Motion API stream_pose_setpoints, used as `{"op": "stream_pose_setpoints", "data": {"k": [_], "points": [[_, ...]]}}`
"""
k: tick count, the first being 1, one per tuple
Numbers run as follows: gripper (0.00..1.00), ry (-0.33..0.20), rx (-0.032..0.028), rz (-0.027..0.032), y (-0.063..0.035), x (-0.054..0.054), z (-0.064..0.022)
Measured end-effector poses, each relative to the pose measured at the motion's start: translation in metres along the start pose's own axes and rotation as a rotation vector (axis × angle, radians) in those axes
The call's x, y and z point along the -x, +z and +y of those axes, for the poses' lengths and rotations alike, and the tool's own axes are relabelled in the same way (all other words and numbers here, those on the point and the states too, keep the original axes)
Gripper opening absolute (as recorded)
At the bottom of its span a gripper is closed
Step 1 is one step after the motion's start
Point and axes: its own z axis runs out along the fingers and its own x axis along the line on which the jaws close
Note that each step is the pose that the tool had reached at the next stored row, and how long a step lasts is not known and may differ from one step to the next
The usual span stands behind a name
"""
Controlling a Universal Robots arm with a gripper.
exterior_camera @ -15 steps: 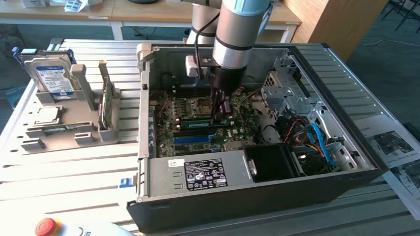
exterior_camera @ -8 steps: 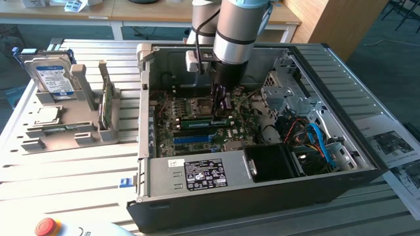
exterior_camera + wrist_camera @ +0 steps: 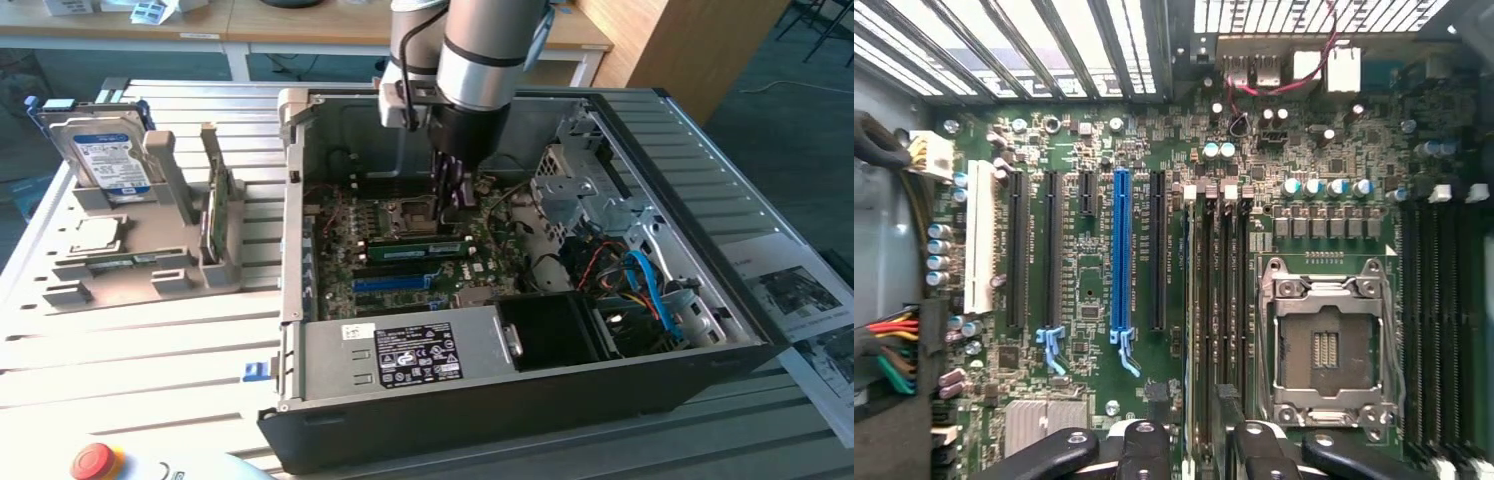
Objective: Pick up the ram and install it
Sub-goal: 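Insert the ram into the slot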
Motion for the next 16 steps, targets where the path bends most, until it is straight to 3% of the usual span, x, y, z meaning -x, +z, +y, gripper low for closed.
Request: {"op": "stream_pose_setpoints", "data": {"k": [16], "points": [[0.31,0.000,-0.0001,0.0091,-0.0453,-0.002,0.0017]]}}
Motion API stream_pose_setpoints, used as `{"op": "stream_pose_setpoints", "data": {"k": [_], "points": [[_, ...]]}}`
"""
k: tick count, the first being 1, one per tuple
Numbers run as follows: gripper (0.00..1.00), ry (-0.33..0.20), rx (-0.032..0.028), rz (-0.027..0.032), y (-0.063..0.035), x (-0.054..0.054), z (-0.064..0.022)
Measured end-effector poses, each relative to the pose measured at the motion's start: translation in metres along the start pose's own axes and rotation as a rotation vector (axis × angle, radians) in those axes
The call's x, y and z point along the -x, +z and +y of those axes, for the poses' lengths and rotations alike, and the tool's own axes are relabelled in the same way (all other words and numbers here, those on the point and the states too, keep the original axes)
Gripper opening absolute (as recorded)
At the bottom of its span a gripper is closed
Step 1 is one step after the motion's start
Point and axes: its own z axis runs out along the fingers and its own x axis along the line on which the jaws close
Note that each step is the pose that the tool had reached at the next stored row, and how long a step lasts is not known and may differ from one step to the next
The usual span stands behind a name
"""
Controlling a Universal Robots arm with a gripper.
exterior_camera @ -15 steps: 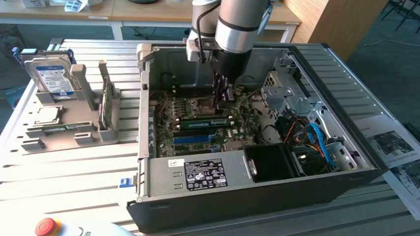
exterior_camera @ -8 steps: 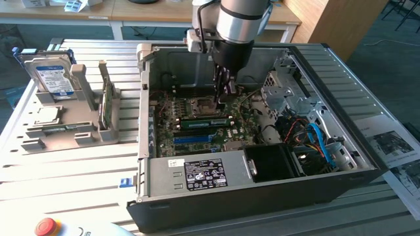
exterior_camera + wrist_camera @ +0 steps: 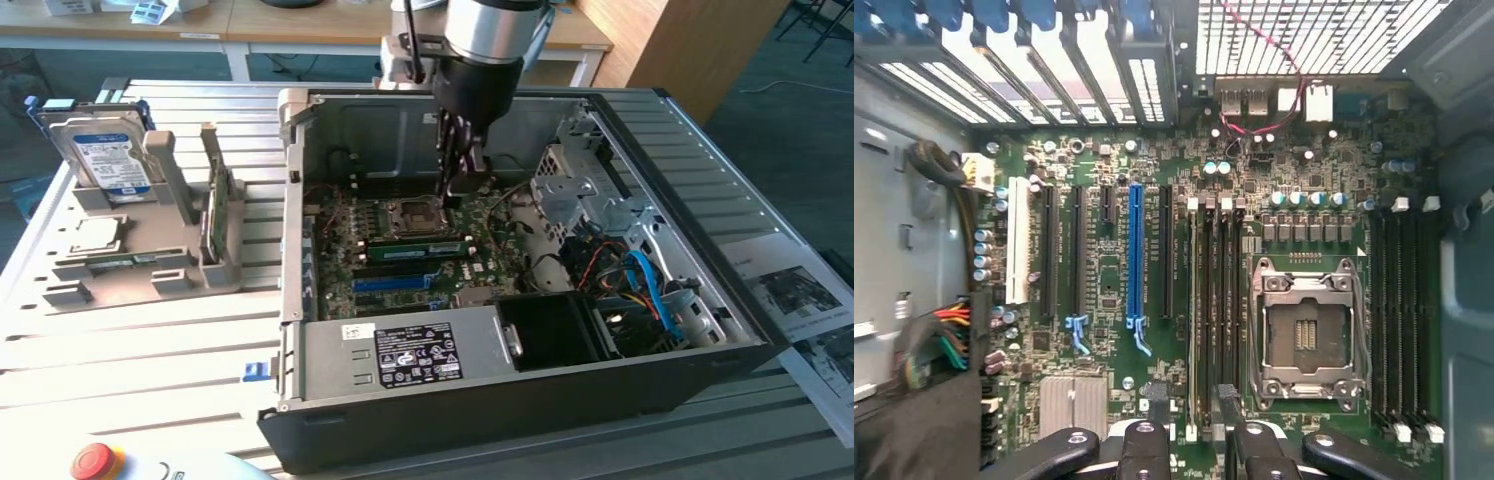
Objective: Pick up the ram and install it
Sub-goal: 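Insert the ram into the slot, then press down the ram until it locks into place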
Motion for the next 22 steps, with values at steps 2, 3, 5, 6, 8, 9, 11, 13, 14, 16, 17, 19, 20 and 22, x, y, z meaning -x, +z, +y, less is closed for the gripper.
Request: {"op": "stream_pose_setpoints", "data": {"k": [2,3,5,6,8,9,11,13,14,16,17,19,20,22], "points": [[0.31,0.000,0.0000,0.0012,-0.0052,0.000,0.0002],[0.31,0.000,0.0000,0.0018,-0.0077,0.000,0.0003],[0.31,0.000,0.0000,0.0030,-0.0127,-0.001,0.0005],[0.31,0.000,0.0000,0.0036,-0.0155,-0.001,0.0006],[0.31,0.000,-0.0001,0.0047,-0.0203,-0.001,0.0008],[0.31,0.000,0.0000,0.0054,-0.0225,-0.001,0.0009],[0.31,0.000,0.0000,0.0071,-0.0265,-0.001,0.0011],[0.31,0.000,-0.0001,0.0084,-0.0289,-0.001,0.0012],[0.31,0.000,-0.0002,0.0082,-0.0289,-0.001,0.0012],[0.31,0.000,-0.0001,0.0083,-0.0290,-0.001,0.0012],[0.31,0.000,-0.0001,0.0083,-0.0290,-0.001,0.0012],[0.31,0.000,-0.0001,0.0083,-0.0290,-0.001,0.0012],[0.31,0.000,-0.0001,0.0083,-0.0290,-0.001,0.0012],[0.31,0.000,-0.0001,0.0083,-0.0290,-0.001,0.0012]]}}
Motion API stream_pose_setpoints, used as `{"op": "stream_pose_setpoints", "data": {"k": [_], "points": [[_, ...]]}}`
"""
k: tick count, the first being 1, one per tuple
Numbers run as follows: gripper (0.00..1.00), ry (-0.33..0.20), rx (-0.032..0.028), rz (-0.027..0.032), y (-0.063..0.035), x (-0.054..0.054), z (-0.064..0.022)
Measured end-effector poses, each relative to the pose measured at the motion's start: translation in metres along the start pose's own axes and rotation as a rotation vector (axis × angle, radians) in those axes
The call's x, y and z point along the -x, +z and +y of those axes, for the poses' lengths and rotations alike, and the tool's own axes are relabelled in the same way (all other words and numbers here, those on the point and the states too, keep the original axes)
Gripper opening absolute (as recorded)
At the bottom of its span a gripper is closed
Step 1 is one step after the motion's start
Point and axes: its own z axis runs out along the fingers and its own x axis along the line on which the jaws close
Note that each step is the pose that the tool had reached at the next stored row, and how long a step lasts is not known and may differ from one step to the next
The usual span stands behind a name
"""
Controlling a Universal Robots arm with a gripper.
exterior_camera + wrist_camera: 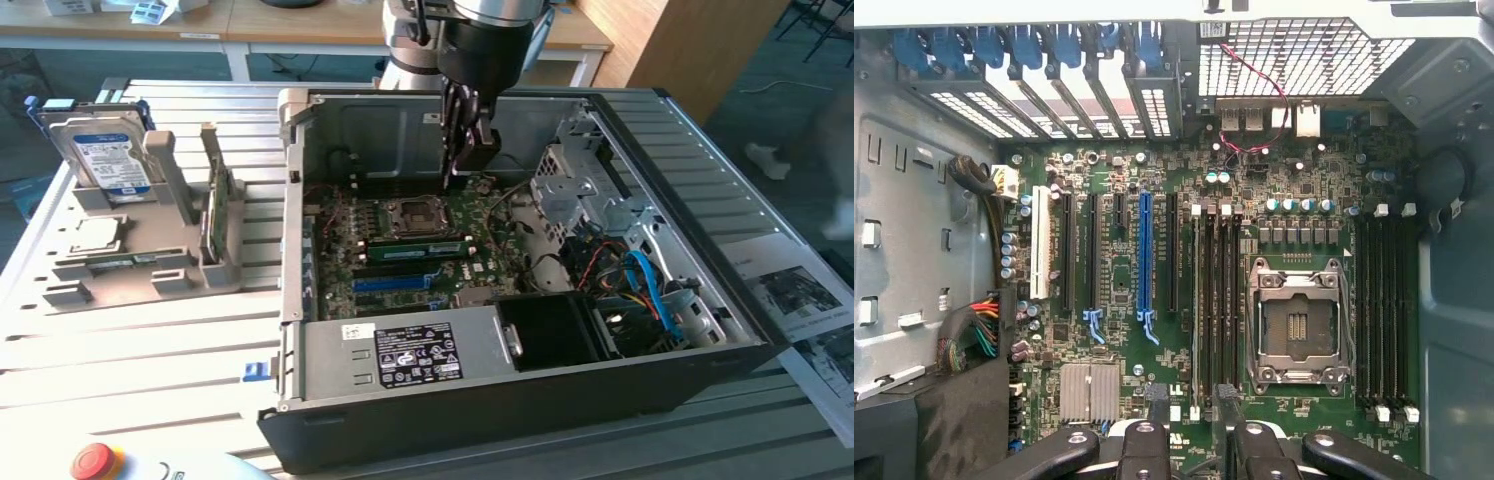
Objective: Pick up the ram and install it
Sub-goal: 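Press down the ram until it locks into place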
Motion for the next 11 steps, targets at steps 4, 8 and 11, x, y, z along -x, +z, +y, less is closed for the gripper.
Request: {"op": "stream_pose_setpoints", "data": {"k": [4,8,11], "points": [[0.31,0.000,0.0000,0.0000,0.0000,0.0000,0.0000],[0.23,0.000,0.0000,0.0000,0.0000,0.0000,0.0000],[0.11,0.000,0.0000,0.0000,0.0000,0.0000,0.0000]]}}
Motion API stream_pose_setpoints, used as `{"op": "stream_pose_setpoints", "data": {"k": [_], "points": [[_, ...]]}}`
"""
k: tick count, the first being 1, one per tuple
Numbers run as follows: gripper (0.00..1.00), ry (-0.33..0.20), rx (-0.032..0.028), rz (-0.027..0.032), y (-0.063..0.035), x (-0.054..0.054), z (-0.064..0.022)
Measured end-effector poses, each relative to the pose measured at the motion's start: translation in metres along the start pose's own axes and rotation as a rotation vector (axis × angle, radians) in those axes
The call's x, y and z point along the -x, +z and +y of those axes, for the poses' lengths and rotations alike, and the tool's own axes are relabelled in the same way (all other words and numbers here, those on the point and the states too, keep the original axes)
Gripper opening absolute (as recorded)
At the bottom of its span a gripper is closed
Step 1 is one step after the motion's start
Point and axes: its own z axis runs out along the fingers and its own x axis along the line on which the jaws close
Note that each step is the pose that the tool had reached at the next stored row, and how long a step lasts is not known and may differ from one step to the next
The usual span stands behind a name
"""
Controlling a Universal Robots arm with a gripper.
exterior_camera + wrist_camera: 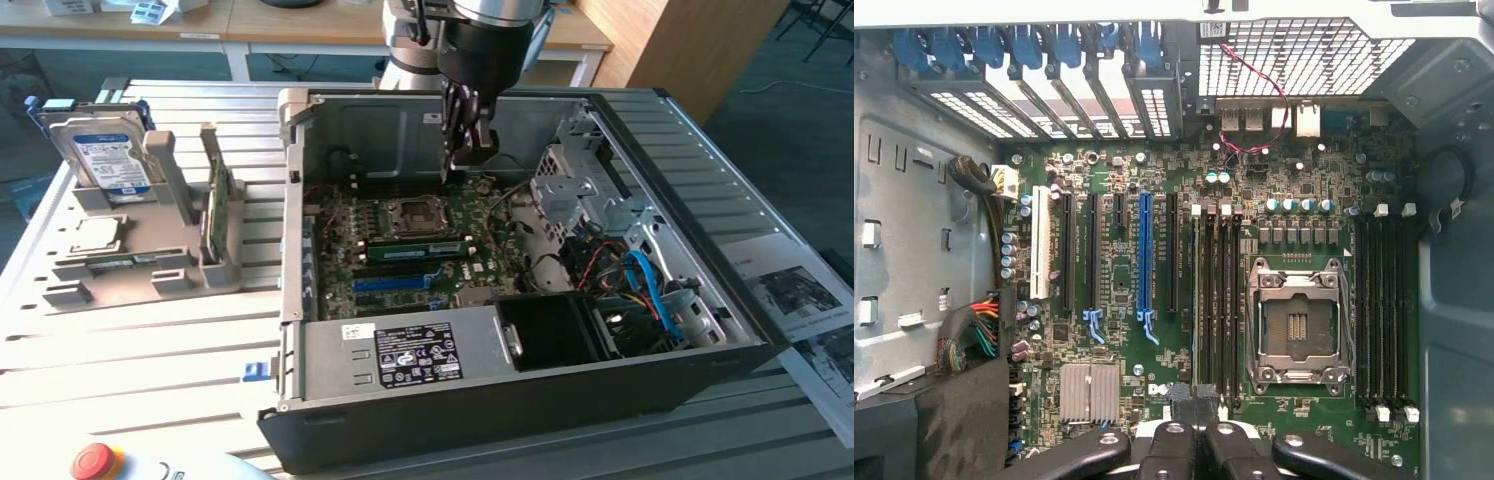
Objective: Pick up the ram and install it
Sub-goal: 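Press down the ram until it locks into place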
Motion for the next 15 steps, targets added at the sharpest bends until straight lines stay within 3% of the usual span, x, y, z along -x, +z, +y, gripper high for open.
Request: {"op": "stream_pose_setpoints", "data": {"k": [12,15], "points": [[0.10,0.000,0.0000,0.0000,0.0000,0.0000,0.0000],[0.10,0.000,-0.0021,-0.0023,-0.0002,0.0000,0.0000]]}}
